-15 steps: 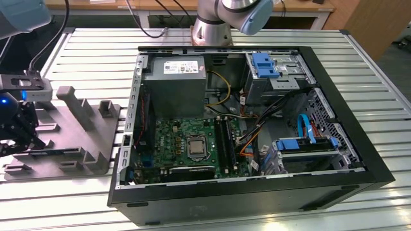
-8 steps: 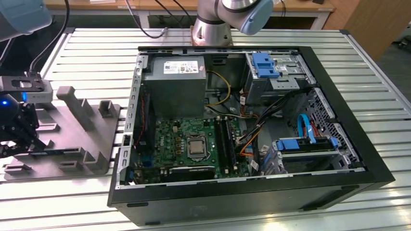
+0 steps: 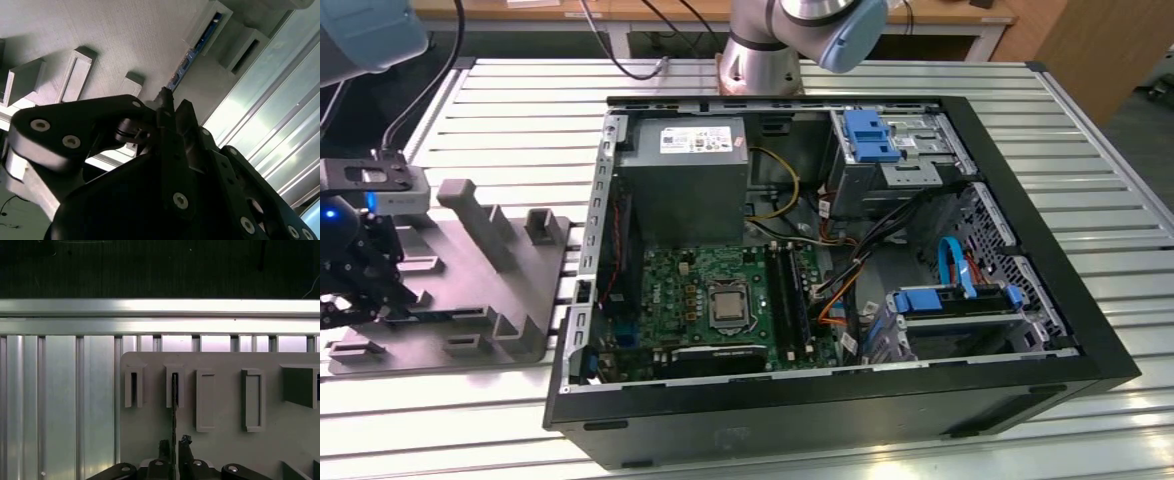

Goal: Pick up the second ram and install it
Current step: 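Pick up the second ram and move it above second insertion slot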

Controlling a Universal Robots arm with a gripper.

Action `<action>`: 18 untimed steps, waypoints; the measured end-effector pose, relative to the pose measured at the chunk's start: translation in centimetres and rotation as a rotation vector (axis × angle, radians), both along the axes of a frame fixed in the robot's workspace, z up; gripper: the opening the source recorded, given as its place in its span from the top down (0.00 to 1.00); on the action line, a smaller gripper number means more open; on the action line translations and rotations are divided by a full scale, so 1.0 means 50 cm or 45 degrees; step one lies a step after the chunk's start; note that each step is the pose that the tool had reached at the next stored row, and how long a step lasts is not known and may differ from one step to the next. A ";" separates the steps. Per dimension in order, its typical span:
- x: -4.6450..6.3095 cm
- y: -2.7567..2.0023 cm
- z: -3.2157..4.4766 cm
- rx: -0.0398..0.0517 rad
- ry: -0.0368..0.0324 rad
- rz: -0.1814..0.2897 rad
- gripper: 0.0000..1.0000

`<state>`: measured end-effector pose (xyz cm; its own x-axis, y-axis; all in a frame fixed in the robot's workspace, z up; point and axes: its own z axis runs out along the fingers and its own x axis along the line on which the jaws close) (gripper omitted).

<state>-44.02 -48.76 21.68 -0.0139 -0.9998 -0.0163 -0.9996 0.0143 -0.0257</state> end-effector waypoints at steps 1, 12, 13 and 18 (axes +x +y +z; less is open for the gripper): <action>0.000 0.0000 0.000 0.000 0.0000 0.000 0.77; -0.004 -0.0001 -0.023 0.000 -0.0002 0.000 0.64; -0.005 0.0000 -0.028 0.000 -0.0002 0.000 0.64; -0.005 0.0002 -0.032 0.000 -0.0004 0.000 0.64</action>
<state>-44.28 -48.75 20.06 -0.0139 -0.9998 -0.0161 -0.9996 0.0143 -0.0260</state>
